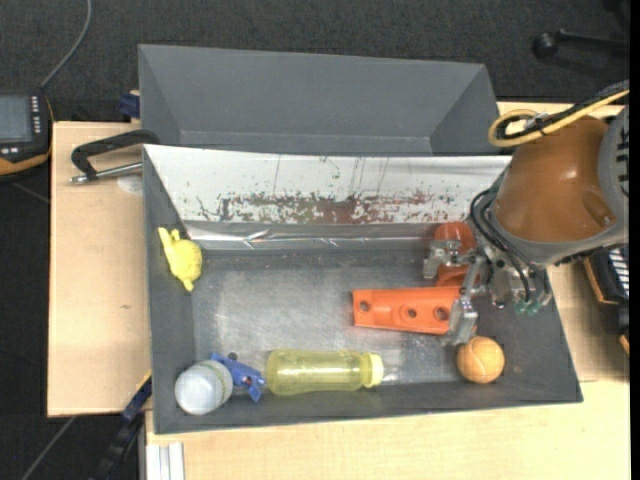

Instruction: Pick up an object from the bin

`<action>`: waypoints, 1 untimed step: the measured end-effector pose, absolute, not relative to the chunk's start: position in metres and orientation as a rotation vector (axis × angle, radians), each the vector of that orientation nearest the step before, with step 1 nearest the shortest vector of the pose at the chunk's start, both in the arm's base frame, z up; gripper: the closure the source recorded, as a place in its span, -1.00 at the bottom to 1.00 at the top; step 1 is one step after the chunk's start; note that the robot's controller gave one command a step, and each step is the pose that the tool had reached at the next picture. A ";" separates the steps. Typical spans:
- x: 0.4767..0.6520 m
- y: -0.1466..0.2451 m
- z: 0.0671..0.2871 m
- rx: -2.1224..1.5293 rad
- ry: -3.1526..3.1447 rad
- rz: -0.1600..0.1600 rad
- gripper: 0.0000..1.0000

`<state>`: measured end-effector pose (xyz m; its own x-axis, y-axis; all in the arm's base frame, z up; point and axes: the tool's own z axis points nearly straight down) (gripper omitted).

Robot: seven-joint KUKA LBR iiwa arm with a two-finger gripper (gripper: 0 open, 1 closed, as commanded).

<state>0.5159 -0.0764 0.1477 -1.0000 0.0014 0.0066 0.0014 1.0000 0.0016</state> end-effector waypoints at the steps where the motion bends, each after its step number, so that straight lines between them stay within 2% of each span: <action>1: 0.518 -0.076 0.152 0.000 -3.144 -0.001 -1.00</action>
Offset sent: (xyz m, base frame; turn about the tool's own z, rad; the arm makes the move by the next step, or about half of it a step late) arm 0.0125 -0.0130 -0.0769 -0.4899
